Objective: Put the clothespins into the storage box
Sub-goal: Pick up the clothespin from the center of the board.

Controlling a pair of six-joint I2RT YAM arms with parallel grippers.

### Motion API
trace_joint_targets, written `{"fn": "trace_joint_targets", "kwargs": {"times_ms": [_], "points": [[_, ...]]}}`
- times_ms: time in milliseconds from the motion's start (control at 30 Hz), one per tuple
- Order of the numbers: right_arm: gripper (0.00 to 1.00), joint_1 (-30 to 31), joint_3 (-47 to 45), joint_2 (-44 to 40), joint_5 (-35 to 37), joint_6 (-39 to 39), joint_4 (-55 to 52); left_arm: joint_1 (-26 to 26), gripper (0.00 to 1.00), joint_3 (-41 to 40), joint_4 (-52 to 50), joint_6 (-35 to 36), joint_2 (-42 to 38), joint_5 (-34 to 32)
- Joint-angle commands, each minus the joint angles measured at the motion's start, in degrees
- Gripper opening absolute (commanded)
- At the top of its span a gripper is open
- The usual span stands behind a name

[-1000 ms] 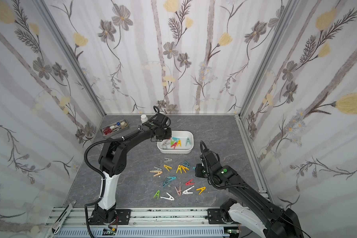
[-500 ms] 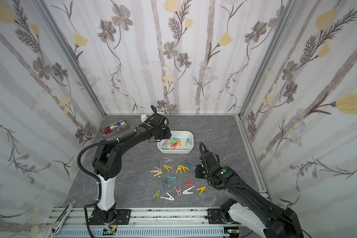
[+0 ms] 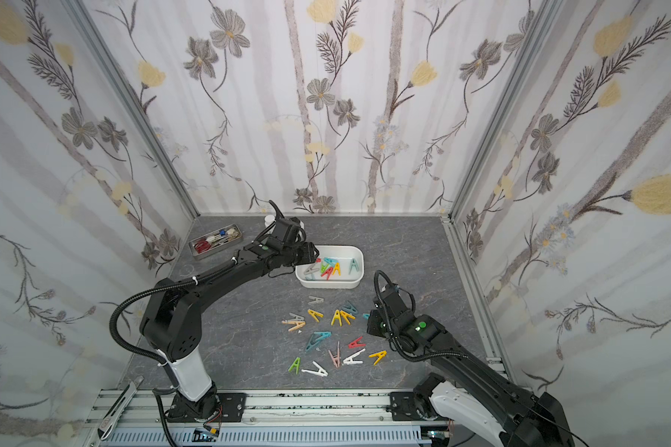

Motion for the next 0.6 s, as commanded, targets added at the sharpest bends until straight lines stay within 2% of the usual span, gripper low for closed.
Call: {"fn": "trace_joint_targets", "kwargs": {"times_ms": [0,333,567], "points": [[0.36,1.06,-1.34,-1.05,0.04,4.59,-2.60,0.01,0.56,-3.69,2.59,0.83,-2.67,-2.45],[0.37,11.93,-3.06,-2.94,3.01,16.00,-10.61,3.42,0.57,-8.77,5.20,-0.50,-6.70,2.40],[0.41,13.62,-7.16,-4.74,0.69,21.05,-9.28,5.39,0.57,-10.20,6.28,-0.78,-6.71,4.26]]}}
